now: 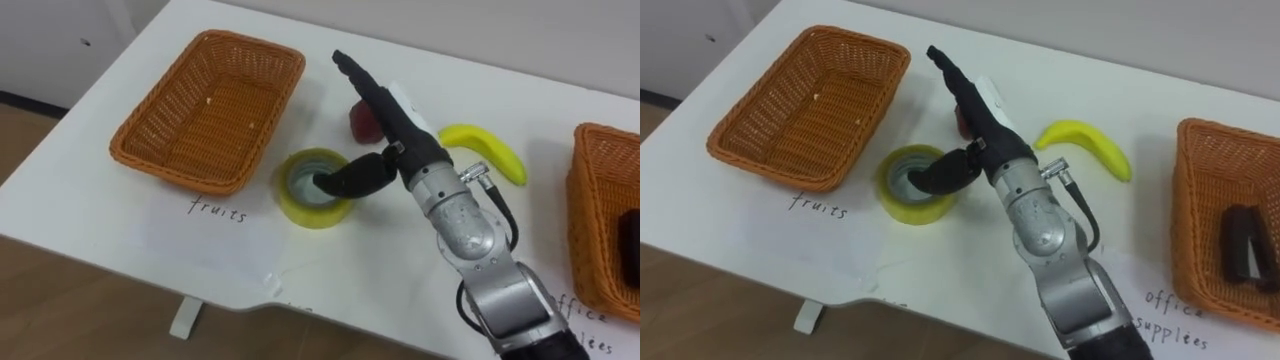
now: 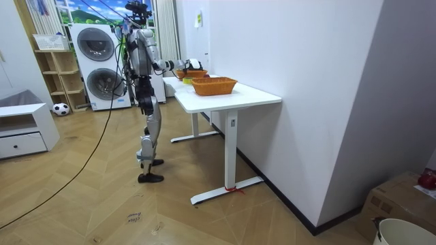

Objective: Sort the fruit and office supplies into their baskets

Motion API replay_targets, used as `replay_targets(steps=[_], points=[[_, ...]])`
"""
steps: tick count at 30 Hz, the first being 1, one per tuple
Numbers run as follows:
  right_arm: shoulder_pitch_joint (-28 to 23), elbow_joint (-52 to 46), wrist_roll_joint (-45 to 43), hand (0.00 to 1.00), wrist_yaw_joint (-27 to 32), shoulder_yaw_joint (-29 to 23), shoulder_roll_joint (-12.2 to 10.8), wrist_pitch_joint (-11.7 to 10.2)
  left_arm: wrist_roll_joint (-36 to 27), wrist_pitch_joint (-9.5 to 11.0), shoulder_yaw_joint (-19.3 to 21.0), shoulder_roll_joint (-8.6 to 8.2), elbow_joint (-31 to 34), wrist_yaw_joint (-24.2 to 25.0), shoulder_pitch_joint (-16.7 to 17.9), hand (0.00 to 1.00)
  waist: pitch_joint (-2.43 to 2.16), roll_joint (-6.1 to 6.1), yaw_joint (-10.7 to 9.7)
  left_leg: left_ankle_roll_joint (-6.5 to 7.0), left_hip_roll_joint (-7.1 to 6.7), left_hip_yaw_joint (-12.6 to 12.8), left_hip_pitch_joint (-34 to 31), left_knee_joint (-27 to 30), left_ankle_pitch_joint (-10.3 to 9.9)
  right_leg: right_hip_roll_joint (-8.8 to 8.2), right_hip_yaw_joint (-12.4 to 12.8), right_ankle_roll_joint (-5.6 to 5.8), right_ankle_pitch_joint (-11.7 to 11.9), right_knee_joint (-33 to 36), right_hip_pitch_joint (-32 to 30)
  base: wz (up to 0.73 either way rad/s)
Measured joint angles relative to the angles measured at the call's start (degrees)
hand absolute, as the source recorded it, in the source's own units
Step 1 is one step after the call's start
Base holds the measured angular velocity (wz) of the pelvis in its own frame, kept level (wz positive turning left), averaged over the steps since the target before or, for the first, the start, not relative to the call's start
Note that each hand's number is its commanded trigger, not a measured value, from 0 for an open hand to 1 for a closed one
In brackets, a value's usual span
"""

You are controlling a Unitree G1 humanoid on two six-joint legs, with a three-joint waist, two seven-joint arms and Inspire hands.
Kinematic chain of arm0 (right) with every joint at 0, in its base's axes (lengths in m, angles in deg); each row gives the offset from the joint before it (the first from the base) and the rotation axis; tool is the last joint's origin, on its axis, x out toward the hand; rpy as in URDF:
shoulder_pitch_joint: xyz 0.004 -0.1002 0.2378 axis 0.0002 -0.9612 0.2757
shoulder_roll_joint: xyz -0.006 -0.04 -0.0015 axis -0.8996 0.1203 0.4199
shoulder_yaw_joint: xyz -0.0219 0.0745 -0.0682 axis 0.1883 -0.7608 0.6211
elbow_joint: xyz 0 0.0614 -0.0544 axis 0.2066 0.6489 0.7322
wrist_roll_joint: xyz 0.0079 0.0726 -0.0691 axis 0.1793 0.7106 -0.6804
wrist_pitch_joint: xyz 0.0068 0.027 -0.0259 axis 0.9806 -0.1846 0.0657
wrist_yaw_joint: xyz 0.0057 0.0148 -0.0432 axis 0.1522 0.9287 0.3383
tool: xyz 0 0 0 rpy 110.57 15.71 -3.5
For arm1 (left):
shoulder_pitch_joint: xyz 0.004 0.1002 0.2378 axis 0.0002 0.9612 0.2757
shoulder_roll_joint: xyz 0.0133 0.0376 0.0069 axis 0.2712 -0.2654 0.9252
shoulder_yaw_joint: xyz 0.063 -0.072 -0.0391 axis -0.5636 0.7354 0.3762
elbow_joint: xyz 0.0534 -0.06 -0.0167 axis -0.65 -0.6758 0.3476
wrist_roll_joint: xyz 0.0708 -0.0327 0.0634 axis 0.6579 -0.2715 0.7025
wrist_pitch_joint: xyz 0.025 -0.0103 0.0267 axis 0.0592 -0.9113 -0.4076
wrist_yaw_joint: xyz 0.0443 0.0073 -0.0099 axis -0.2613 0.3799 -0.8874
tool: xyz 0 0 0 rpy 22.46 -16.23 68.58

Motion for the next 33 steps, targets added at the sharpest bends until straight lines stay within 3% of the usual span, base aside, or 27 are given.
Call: replay_targets(steps=[17, 33], points=[[0.0, 0.6, -9.3, 0.00, 1.1, 2.4, -1.0, 0.0, 0.0, 0.1, -0.1, 0.04, -0.4, -4.1, 0.1, 0.00, -0.08, -0.05, 0.1, 0.08, -0.17, -0.3, 0.6, 0.2, 0.0, -0.08, -0.2, -0.01, 0.0, 0.0, 1.0, 0.01], [0.0, 3.0, -17.1, 0.00, 0.3, 3.8, -0.7, -0.2, 0.0, 0.2, -0.1, 0.34, -0.5, -4.3, -0.4, 0.00, -0.08, -0.05, 1.4, 0.08, -0.22, -0.9, 0.7, 0.1, 0.0, -0.07, -0.6, -0.01, 0.0, 0.0, 1.2, 0.00]])
